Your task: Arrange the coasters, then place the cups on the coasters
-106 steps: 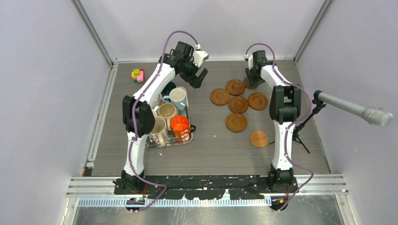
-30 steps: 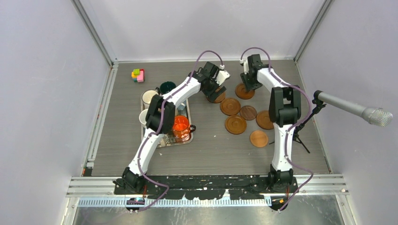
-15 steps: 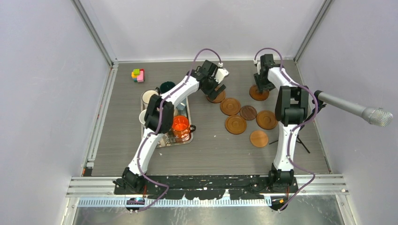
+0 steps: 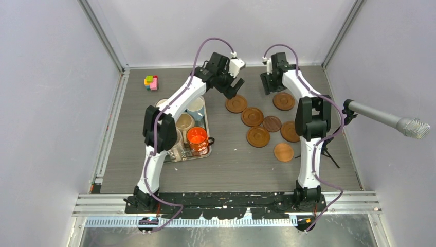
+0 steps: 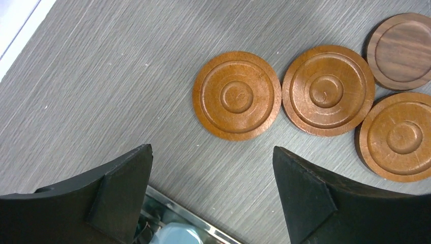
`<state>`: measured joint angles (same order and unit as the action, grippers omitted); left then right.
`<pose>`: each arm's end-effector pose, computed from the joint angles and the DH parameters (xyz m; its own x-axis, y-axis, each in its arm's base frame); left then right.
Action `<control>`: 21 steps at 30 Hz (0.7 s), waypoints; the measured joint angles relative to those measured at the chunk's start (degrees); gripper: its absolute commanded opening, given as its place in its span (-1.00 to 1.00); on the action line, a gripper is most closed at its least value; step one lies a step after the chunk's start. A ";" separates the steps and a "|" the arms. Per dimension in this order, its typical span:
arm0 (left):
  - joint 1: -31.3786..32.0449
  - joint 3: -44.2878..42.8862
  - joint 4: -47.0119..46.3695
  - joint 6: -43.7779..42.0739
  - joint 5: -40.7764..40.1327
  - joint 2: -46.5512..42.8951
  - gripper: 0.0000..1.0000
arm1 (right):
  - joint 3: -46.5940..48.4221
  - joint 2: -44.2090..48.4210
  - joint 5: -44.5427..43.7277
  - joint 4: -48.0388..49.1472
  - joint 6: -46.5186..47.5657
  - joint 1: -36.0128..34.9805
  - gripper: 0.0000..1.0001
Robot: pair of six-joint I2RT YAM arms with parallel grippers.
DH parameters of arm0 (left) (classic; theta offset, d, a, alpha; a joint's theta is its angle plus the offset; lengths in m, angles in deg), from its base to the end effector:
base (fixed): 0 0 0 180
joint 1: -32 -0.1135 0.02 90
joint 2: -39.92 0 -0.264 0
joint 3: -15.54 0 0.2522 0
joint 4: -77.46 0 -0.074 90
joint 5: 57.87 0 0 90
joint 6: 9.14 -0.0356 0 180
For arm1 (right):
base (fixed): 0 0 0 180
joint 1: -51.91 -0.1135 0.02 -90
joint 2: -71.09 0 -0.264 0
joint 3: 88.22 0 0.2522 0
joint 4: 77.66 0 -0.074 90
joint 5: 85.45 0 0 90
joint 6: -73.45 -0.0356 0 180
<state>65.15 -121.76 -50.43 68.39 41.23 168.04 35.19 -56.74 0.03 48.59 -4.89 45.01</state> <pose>0.4255 -0.2846 0.2871 -0.4193 0.5285 -0.7382 0.7450 0.6649 0.0529 0.4879 0.0562 0.2096 -0.8102 -0.3010 -0.5030 -0.2473 0.9535 -0.1722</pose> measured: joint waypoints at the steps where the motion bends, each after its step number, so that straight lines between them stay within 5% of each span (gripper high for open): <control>1: -0.26 0.76 -0.07 0.50 0.15 -0.94 0.81 | 0.17 0.35 1.49 0.02 -0.52 -0.94 0.26; 21: -5.79 10.69 -0.63 4.79 -0.13 -10.40 0.90 | 7.06 -4.57 11.23 -0.37 -7.30 -13.42 0.32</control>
<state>59.36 -111.08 -51.06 73.18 41.10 157.64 42.25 -61.31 11.27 48.22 -12.19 31.59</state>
